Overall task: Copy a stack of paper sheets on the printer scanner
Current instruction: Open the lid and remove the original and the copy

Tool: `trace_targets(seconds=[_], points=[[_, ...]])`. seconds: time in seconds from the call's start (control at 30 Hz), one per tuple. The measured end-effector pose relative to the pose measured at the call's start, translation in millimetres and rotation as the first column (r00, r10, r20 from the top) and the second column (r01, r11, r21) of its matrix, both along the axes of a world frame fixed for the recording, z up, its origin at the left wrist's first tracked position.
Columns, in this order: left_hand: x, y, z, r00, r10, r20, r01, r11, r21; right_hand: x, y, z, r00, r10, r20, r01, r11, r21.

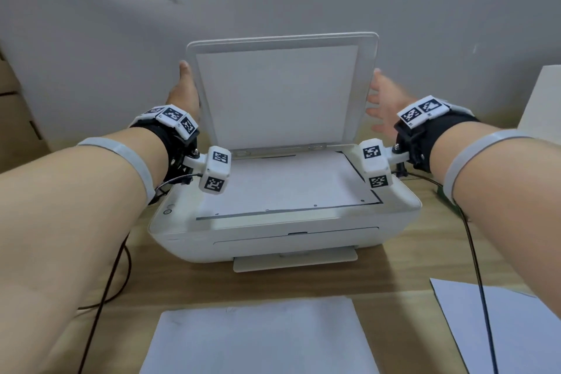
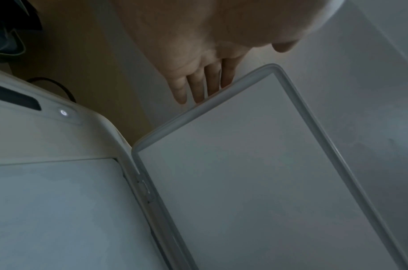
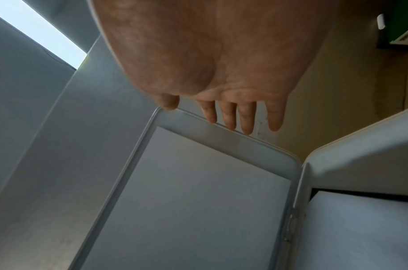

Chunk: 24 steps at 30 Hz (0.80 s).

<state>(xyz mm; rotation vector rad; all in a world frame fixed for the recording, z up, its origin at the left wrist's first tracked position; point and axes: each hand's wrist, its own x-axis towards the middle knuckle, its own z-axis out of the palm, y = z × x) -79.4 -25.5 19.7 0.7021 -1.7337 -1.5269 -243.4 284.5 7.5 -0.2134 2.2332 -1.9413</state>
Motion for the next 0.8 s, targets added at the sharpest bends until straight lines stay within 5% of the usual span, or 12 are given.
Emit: trace_targets(seconds=[0.63,0.73,0.8], points=[[-38.8,-8.5,-23.6,0.936,0.015,0.352,0.021,0.995,-0.099,-9.9,-18.7,-23.5,0.993,0.12,-0.001,-0.113,0.937,0.332],[-25.6,-2.2,-29.9,0.857,0.008,0.515,0.114,0.972,-0.204,9.2,-12.6,-21.5,0.987,0.159,0.034,-0.153,0.829,0.538],[-16.1,0.2,-37.5,0.779,-0.027,0.626,0.198,0.959,-0.204,20.5,-7.9,-20.5,0.98,0.19,0.061,-0.177,0.683,0.709]])
